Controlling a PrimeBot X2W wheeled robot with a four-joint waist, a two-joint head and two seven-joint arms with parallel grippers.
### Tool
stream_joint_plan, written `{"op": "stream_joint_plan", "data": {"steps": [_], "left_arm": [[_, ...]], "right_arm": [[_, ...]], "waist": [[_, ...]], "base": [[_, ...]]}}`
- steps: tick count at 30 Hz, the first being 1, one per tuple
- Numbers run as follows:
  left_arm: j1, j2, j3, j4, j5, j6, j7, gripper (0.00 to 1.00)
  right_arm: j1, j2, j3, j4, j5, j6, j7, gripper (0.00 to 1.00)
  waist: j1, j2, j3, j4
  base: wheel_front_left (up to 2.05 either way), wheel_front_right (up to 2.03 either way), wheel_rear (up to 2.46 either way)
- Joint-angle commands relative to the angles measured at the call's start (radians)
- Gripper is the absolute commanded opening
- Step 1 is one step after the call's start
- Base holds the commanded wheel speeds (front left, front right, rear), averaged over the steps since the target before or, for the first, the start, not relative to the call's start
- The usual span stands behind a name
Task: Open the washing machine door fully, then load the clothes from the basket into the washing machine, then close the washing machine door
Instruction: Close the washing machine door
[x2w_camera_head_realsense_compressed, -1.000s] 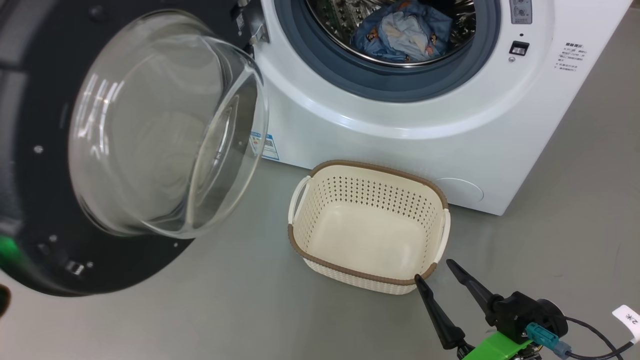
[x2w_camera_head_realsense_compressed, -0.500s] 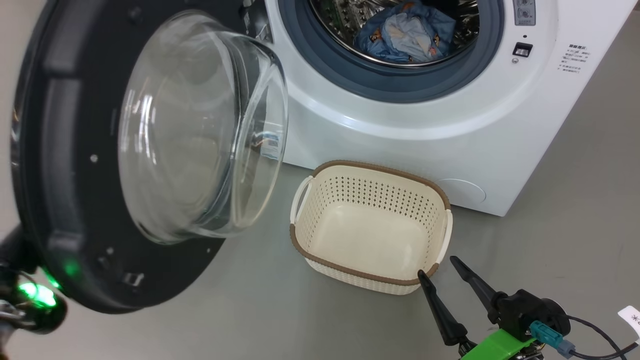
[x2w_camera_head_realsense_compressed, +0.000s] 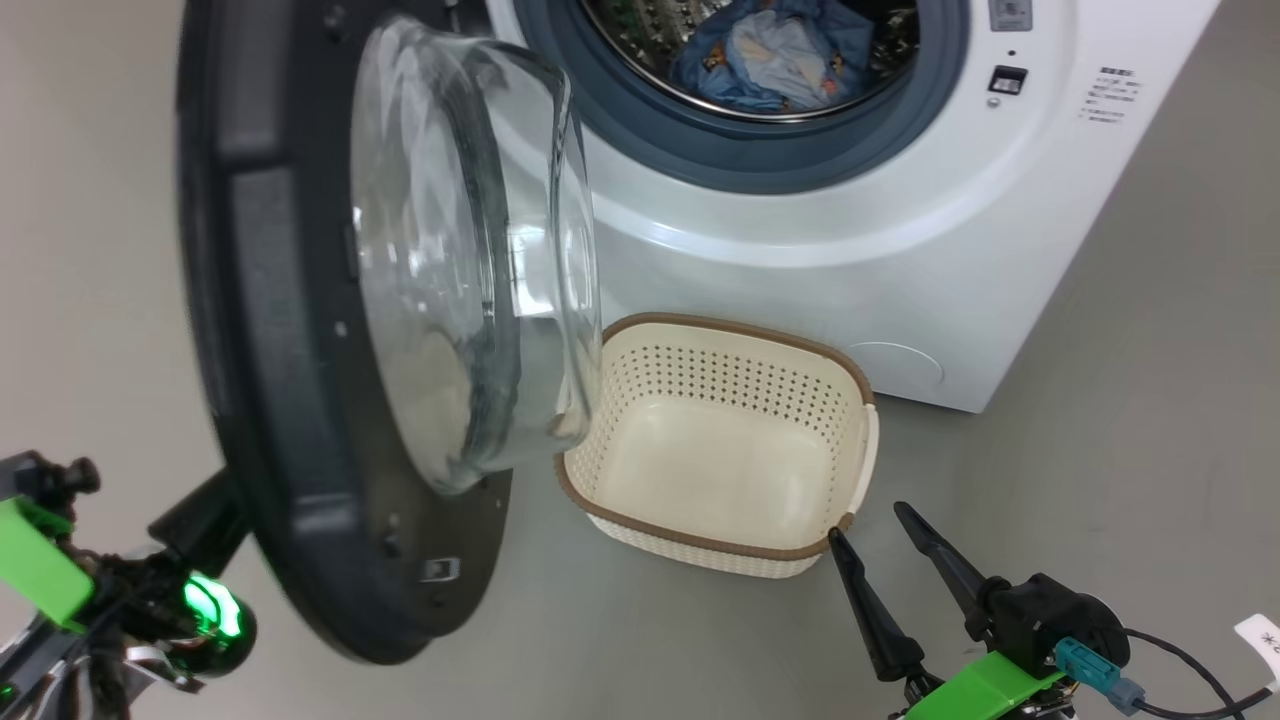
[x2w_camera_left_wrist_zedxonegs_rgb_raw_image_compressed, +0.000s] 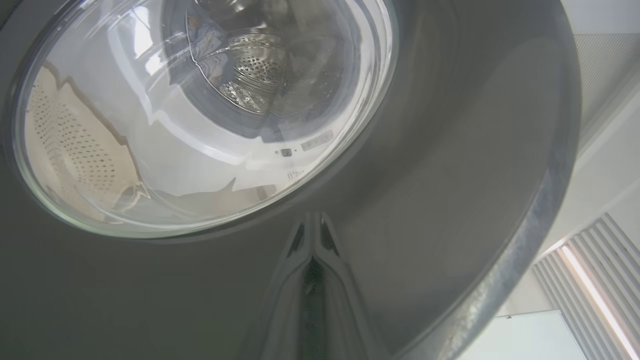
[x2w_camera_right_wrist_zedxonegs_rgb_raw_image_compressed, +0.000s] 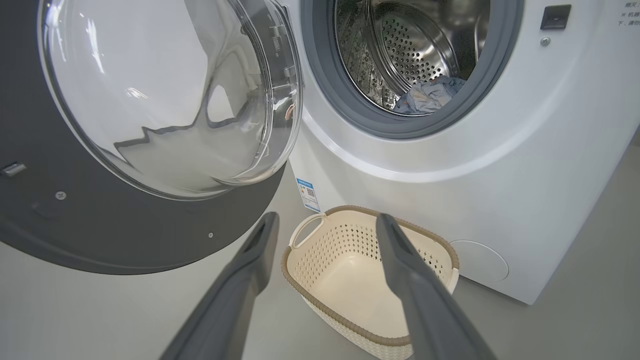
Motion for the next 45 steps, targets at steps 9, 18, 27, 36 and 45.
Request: {"op": "stream_joint_plan", "data": {"steps": [9,18,27,36,45], "left_arm": [[0.017,-0.009,-0.108,-0.177,-0.020,0.005,-0.065,0.00],[-0.070,-0.011,-0.269,-0.102,-0.036,-0.015,-0.295,0.00],[-0.137,-0.011,-0.332,-0.057,-0.021,-0.020,-0.413,0.00],[-0.211,-0.011,-0.355,-0.015,0.005,-0.020,-0.511,0.00],[-0.315,-0.011,-0.354,0.123,0.059,-0.020,-0.622,0.00]], "right_arm": [[-0.021,0.026,0.013,-0.030,0.003,0.002,-0.005,1.00],[-0.028,0.039,0.009,-0.035,0.003,0.002,-0.005,1.00],[-0.009,0.044,0.005,-0.041,0.009,0.002,-0.005,1.00],[-0.004,0.046,0.016,-0.044,0.019,0.002,-0.005,1.00],[-0.011,0.046,0.032,-0.040,0.033,0.002,-0.005,1.00]], "waist": [[0.0000,0.0000,0.004,-0.068],[0.0000,0.0000,0.005,-0.173],[0.0000,0.0000,-0.010,-0.300],[0.0000,0.0000,-0.018,-0.397],[0.0000,0.0000,-0.022,-0.458]], "base": [[0.00,0.00,0.00],[0.00,0.00,0.00],[0.00,0.00,0.00],[0.00,0.00,0.00],[0.00,0.00,0.00]]}}
